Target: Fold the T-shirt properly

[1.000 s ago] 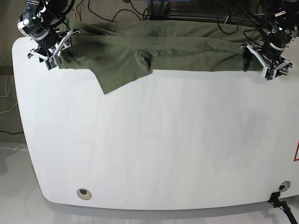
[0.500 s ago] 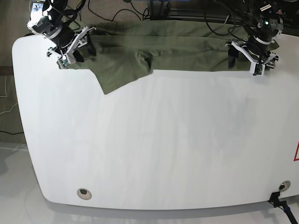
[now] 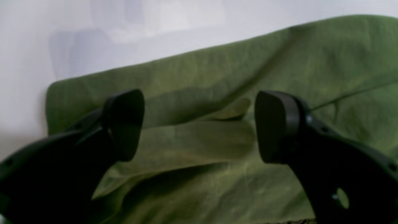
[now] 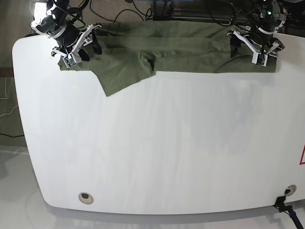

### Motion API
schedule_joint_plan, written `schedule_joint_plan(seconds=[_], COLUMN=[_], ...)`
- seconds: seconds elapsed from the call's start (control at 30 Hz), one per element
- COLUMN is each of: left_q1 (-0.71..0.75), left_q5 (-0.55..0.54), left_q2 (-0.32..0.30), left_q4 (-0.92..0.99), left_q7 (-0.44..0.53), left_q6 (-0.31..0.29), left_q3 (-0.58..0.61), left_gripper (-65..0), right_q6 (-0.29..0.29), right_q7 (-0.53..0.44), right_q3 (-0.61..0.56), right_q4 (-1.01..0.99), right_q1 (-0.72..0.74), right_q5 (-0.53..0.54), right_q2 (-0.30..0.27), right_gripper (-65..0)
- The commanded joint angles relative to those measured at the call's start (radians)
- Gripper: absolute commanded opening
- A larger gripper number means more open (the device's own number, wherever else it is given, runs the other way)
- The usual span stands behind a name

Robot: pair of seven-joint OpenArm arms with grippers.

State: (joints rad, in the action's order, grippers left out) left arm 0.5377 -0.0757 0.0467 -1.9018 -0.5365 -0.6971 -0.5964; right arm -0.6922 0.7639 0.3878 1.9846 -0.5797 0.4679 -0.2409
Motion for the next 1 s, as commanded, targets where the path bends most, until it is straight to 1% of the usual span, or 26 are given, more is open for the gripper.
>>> schedule_joint_plan(seconds=[0.0, 0.23, 0.37, 0.43, 0.5, 0.53, 0.67, 0.77, 0.8, 0.83, 0.97], left_q1=[0.005, 0.000, -0.005, -0.031, -0.049, -0.057, -0.066, -0.069, -0.070, -0.072, -0.117], left_q5=[-0.016, -0.014, -0.013, -0.009, -0.008, -0.011, -0.009, -0.009, -0.009, -0.011, -0.008], left_q2=[-0.005, -0.006, -0.011, -0.011, -0.032, -0.043, -0.047, -0.049, -0.060, -0.072, -0.075], left_q4=[-0.011, 0.058, 0.120, 0.175, 0.218, 0.232, 0.235, 0.233, 0.233, 0.238, 0.244], left_q7=[0.017, 0.017, 0.017, 0.017, 0.019, 0.019, 0.019, 0.019, 0.019, 0.019, 0.019], left_q6=[-0.001, -0.001, -0.001, -0.001, -0.001, -0.001, -0.001, -0.001, -0.001, -0.001, -0.001], left_q3=[-0.003, 0.028, 0.059, 0.059, 0.060, 0.062, 0.059, 0.057, 0.057, 0.057, 0.057], left_gripper=[-12.9, -12.9, -12.9, -12.9, -12.9, -12.9, -12.9, -12.9, -12.9, -12.9, -12.9], right_q6=[-0.006, -0.006, -0.006, -0.006, -0.006, -0.006, -0.006, -0.006, -0.006, -0.006, -0.006], right_q7=[-0.017, -0.021, -0.021, -0.025, -0.065, -0.082, -0.083, -0.085, -0.085, -0.086, -0.085], right_q3=[0.004, 0.003, 0.003, 0.003, 0.003, 0.003, 0.003, 0.003, 0.003, 0.003, 0.003], right_q4=[0.005, -0.094, -0.212, -0.276, -0.314, -0.319, -0.321, -0.322, -0.322, -0.322, -0.351], right_q1=[-0.004, 0.016, 0.050, 0.066, 0.074, 0.073, 0.073, 0.074, 0.077, 0.082, 0.135], right_q5=[0.012, 0.012, 0.012, 0.012, 0.012, 0.012, 0.012, 0.012, 0.012, 0.012, 0.010], right_q2=[-0.007, -0.007, -0.010, -0.015, -0.016, -0.016, -0.018, -0.030, -0.030, -0.030, -0.035], right_gripper=[-37.1, -37.0, -37.0, -37.0, -37.0, -37.0, -37.0, -37.0, -37.0, -37.0, -37.0])
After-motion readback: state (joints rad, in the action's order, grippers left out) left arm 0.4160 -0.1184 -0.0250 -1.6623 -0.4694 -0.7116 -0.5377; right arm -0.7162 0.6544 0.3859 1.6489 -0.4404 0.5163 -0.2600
